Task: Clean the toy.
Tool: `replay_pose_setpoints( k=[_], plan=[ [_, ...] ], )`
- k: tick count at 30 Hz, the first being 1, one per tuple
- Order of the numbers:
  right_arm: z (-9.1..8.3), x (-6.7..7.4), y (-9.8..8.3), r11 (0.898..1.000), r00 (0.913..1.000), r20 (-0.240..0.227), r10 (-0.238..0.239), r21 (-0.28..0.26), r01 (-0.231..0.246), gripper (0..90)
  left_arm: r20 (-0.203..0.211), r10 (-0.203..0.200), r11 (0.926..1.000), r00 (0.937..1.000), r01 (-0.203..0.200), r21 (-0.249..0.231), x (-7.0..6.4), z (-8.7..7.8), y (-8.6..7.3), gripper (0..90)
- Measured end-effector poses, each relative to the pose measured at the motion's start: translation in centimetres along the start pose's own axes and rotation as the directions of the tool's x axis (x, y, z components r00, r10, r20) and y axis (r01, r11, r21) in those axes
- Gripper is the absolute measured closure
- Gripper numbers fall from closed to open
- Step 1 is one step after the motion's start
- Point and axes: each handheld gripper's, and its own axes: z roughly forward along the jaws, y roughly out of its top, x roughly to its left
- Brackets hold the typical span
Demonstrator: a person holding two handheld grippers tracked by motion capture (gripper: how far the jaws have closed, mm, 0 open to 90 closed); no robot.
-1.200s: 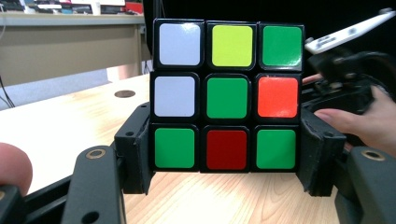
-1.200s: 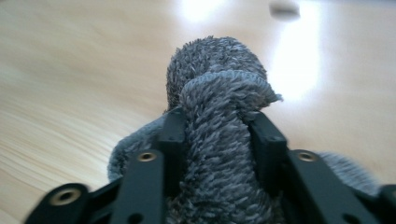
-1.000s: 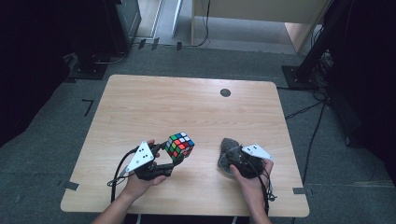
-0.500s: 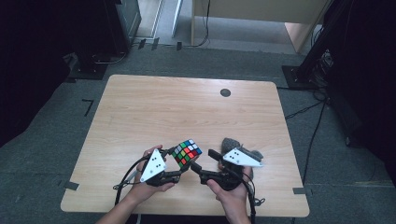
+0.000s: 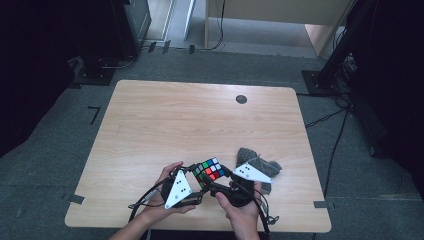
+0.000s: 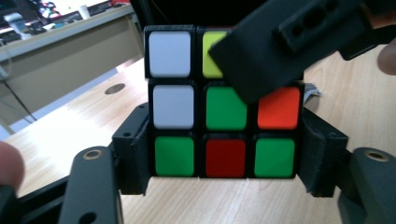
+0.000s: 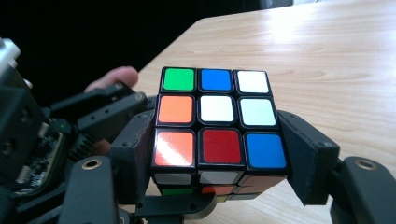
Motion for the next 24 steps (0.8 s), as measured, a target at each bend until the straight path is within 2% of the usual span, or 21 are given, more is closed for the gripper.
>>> replay_pose_setpoints(
  k=[3,6,9,12,14,16,18,20,22,24],
  plan=[
    [0.4,0.4,-0.3,0.999,0.9995,0.018,-0.027,0.027,0.026,34.3,-0.014,0.007,0.9999,0.9999,-0.007,0.011,-0.2,0.0,0.5,30.0],
    [0.5,0.7,-0.4,0.999,0.9983,0.036,-0.047,0.028,0.046,34.2,0.000,-0.006,0.9998,1.0000,0.006,0.018,0.0,0.0,0.4,32.4],
    [0.5,0.6,-0.3,0.999,0.9989,0.007,-0.046,0.012,0.046,33.6,0.007,-0.019,0.9998,0.9998,0.019,0.006,0.4,-0.3,0.5,34.0],
    [0.0,0.2,0.2,0.999,0.9978,-0.058,-0.031,-0.026,0.030,25.4,0.009,-0.075,0.9972,0.9972,0.075,-0.002,1.3,-0.6,0.5,34.1],
    [-0.7,-0.2,0.5,0.997,0.9972,-0.073,-0.013,-0.072,0.007,24.3,0.004,-0.145,0.9894,0.9895,0.145,-0.010,2.5,-0.9,0.4,34.2],
    [-1.2,-0.8,0.5,0.993,0.9982,-0.060,-0.002,-0.117,-0.005,25.2,0.000,-0.233,0.9720,0.9724,0.233,-0.028,3.8,-1.3,0.2,34.2],
    [-1.2,-1.4,0.1,0.989,0.9993,-0.036,0.002,-0.145,-0.008,26.4,0.007,-0.320,0.9459,0.9474,0.320,-0.054,5.1,-1.7,0.1,34.1],
    [-0.6,-1.6,-0.7,0.992,0.9998,-0.019,-0.008,-0.127,0.005,27.0,0.026,-0.397,0.9143,0.9176,0.397,-0.079,6.1,-2.1,0.0,34.2],
    [0.5,-1.3,-1.5,0.996,0.9995,-0.015,-0.028,-0.090,0.026,27.0,0.045,-0.456,0.8837,0.8891,0.458,-0.097,6.4,-2.2,-0.1,34.2],
    [1.4,-0.6,-2.1,0.997,0.9983,-0.029,-0.050,-0.065,0.048,26.5,0.066,-0.488,0.8641,0.8701,0.493,-0.102,6.4,-2.2,0.0,34.2]
  ],
)
